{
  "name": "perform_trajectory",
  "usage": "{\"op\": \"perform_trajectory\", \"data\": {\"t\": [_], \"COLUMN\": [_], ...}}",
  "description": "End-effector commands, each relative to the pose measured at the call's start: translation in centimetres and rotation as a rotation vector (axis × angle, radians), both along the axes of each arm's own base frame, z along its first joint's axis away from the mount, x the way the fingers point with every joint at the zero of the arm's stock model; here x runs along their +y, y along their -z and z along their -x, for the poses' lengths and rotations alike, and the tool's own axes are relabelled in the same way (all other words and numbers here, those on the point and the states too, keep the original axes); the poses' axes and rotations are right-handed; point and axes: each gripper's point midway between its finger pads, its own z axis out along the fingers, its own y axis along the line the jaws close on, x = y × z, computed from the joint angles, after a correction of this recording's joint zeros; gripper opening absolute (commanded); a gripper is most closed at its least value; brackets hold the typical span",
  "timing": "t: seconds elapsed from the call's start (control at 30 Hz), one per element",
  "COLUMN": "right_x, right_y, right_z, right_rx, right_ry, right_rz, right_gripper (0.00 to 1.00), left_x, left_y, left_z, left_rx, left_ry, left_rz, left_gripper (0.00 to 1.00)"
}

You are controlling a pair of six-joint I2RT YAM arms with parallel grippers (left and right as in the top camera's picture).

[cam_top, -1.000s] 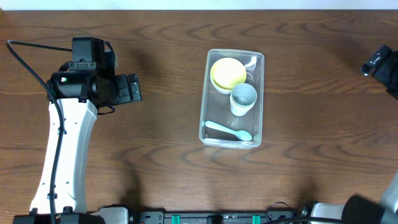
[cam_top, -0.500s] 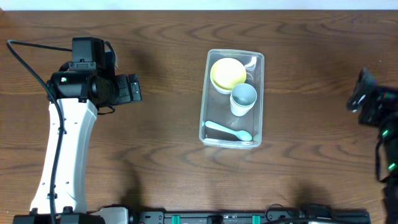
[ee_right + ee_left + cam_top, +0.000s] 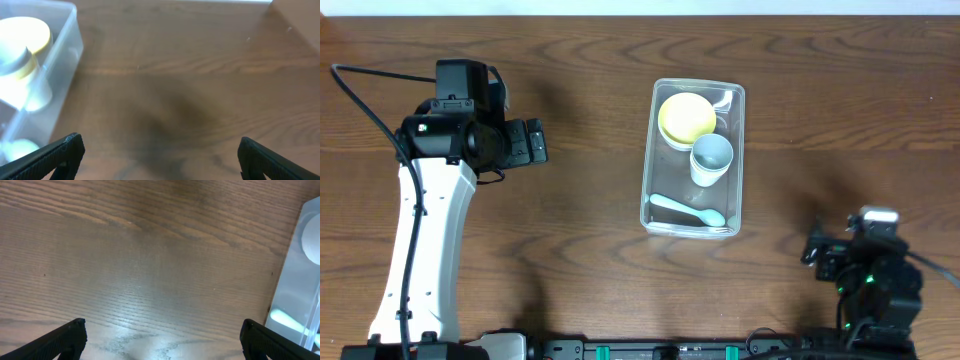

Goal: Pack container

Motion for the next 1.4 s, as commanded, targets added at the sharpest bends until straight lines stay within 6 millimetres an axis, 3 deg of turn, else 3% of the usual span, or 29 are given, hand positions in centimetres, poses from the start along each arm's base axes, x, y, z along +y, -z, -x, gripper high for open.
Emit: {"op": "perform_trajectory", "data": {"t": [0.0,0.33,1.13,1.23,1.37], "right_x": [0.5,1.0,1.1,1.1,1.1], "right_y": [1.8,5.8,5.7,5.7,5.7], "right_z": [0.2,-0.6,-0.6,-0.6,-0.6], "right_rx": [-0.021,-0.057,-0.063,-0.063,-0.063], "right_ry": [-0.033,-0.059,-0.065,-0.065,-0.065], "right_rz": [-0.001,-0.01,-0.013,-0.013,-0.013], "right_gripper": [0.99,0.99,0.99,0.99,0.99], "left_x": [0.3,0.3,0.3,0.0,-0.4], "left_y": [-0.3,-0.3,-0.3,-1.0,-3.4], "left_z": [-0.1,-0.1,-0.1,0.3,1.8], "left_rx": [-0.007,-0.007,-0.006,-0.03,-0.113], "left_ry": [-0.009,-0.009,-0.009,-0.001,0.011], "left_rz": [-0.007,-0.007,-0.007,-0.007,-0.008], "left_gripper": [0.98,0.98,0.98,0.98,0.98]}}
